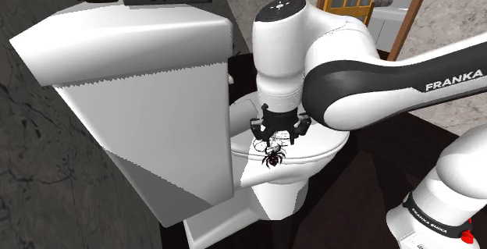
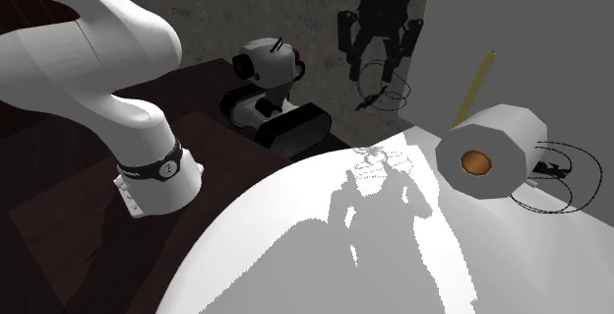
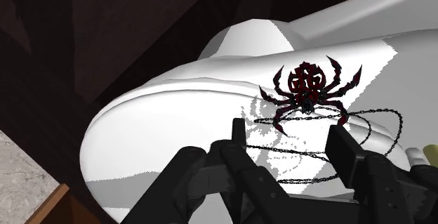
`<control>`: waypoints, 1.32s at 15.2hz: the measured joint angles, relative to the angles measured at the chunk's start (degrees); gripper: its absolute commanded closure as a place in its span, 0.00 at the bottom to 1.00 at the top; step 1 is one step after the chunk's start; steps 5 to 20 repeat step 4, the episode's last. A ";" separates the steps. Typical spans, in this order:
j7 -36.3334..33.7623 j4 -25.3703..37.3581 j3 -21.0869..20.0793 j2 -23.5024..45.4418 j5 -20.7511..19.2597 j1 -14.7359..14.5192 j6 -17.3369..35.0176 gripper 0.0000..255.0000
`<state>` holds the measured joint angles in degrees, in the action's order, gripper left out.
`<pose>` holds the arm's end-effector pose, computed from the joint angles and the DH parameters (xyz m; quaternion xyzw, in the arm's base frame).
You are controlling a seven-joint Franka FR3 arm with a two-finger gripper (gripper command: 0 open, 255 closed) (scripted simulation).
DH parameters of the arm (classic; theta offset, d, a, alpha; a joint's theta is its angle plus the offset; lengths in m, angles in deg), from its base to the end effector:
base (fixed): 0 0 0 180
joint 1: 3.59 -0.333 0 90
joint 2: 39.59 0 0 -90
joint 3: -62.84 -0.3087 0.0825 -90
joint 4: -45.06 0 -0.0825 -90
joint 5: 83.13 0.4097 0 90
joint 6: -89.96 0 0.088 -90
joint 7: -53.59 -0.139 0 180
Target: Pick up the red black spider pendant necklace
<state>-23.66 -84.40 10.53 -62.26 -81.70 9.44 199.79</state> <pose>0.3716 0.3115 0.4024 0.9243 -0.3511 0.0955 0.1153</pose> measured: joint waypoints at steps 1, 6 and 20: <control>0.30 0.50 0.38 -0.49 0.27 -0.26 -0.89 1.00; 0.96 2.08 1.08 -0.99 0.38 -0.38 -2.83 1.00; 0.96 2.08 1.08 -0.99 0.38 -0.38 -2.83 1.00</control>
